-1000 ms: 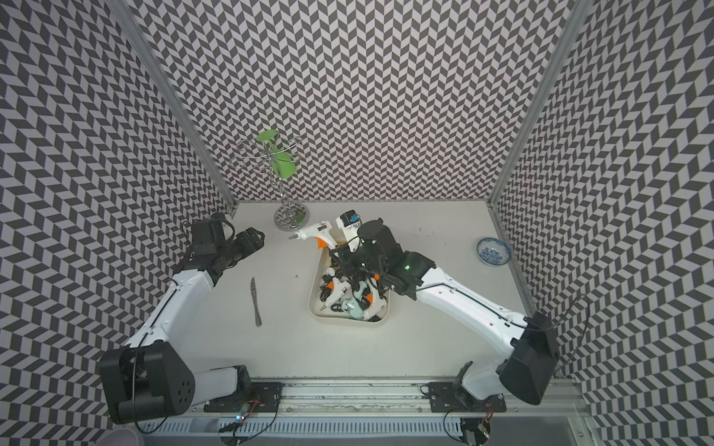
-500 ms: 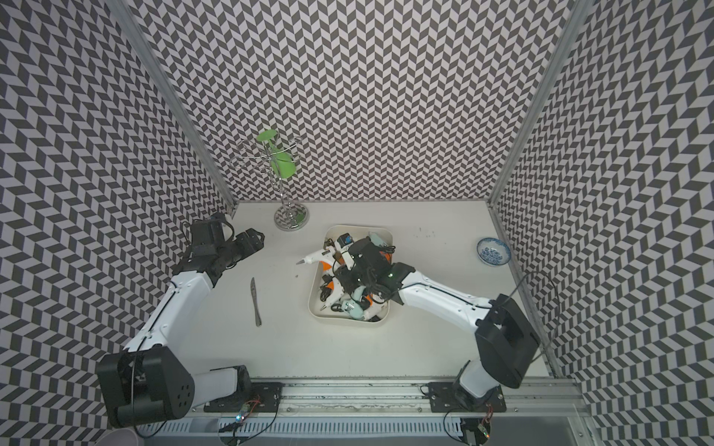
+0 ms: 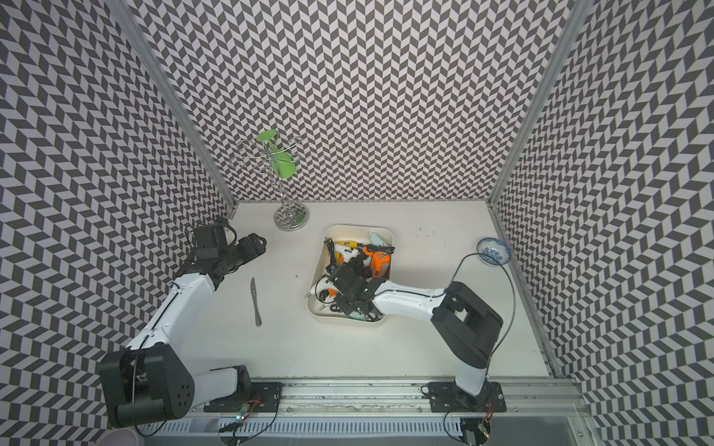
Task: Put the hot melt glue gun into the storage box
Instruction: Place the hot melt adhesive gun in the storage box.
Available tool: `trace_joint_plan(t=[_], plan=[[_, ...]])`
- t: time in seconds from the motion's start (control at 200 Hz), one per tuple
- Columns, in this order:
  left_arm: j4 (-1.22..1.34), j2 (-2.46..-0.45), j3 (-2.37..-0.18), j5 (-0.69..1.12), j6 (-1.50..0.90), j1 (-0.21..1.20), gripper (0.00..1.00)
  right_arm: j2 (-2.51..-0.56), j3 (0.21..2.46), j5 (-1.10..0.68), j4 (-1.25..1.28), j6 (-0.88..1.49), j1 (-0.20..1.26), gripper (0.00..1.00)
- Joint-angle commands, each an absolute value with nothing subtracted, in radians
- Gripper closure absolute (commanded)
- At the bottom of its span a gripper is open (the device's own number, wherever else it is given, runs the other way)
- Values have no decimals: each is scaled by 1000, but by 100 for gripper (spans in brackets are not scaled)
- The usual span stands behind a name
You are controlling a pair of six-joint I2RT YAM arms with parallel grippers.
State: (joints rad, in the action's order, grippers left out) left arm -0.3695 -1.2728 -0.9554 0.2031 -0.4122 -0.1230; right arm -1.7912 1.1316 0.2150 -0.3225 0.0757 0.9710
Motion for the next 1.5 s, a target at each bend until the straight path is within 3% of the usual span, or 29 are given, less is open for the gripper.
trace_joint_plan(t=[0.0,0.461,0.641,0.741,1.011,1.181,1.296,1.387,1.497], plan=[[-341,-1282,-937,215,-397,-125,17,-1841,1118,351,-428,43,985,94],[-326,-1307,-939,237,-364,-125,17,-1767,1092,331,-534,-31,973,90],[-316,-1313,-941,261,-354,-123,16,-1823,1181,292,-575,-41,973,68],[-303,-1308,-940,280,-340,-119,16,-1816,1197,278,-570,-33,973,48],[-244,-1293,-923,314,-334,-103,14,-1692,1233,245,-511,-31,949,7],[-197,-1278,-904,315,-324,-88,14,-1646,1306,194,-480,-31,852,6],[-166,-1265,-889,312,-315,-78,14,-1622,1311,142,-394,45,694,8],[-164,-1269,-886,310,-314,-71,14,-1646,1291,77,-321,93,570,24],[-164,-1265,-876,305,-310,-60,14,-1704,1295,51,-309,85,522,46]])
